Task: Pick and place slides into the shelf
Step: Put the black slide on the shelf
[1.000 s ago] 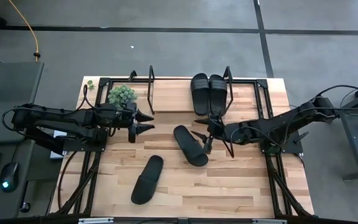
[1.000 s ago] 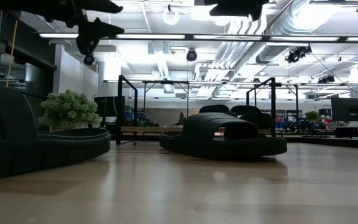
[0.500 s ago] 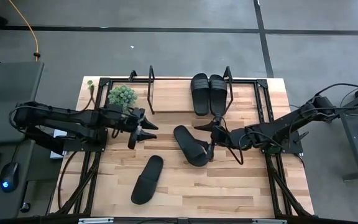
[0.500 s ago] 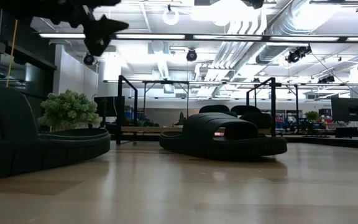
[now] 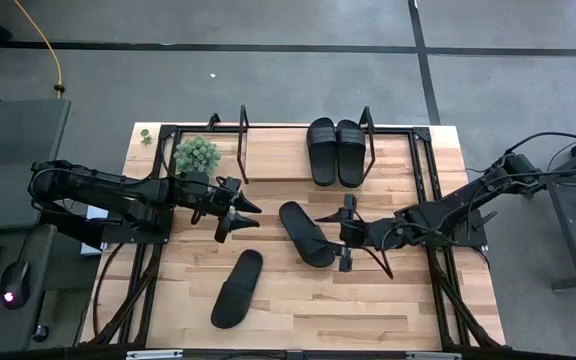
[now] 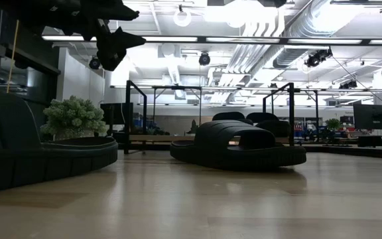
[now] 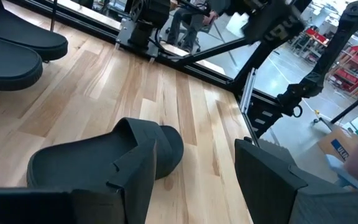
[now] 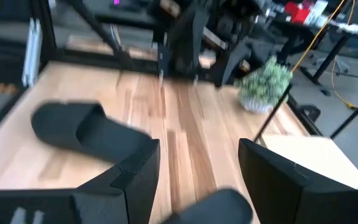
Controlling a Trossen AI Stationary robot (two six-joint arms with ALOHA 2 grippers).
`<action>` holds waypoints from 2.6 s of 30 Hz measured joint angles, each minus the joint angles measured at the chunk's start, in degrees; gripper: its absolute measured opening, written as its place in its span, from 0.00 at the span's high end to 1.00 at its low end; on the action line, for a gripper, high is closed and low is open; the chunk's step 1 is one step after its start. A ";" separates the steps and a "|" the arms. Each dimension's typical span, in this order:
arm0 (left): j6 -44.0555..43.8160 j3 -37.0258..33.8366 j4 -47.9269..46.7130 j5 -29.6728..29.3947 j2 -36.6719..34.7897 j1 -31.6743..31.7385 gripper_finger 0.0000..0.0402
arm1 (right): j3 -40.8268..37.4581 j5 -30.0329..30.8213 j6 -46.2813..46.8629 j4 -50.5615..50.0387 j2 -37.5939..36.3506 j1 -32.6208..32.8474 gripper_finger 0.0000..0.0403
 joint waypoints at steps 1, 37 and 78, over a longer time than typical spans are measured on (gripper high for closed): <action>0.00 0.00 0.00 0.00 0.00 0.00 0.50 | 0.00 0.02 0.16 -1.44 0.00 -0.02 0.48; -0.04 -0.04 -0.76 0.02 -0.04 0.00 0.50 | 29.19 19.13 10.98 -50.33 19.48 11.82 0.48; -0.04 -0.04 -0.80 0.02 -0.04 0.00 0.50 | 33.68 22.50 22.96 -58.71 33.40 14.25 0.48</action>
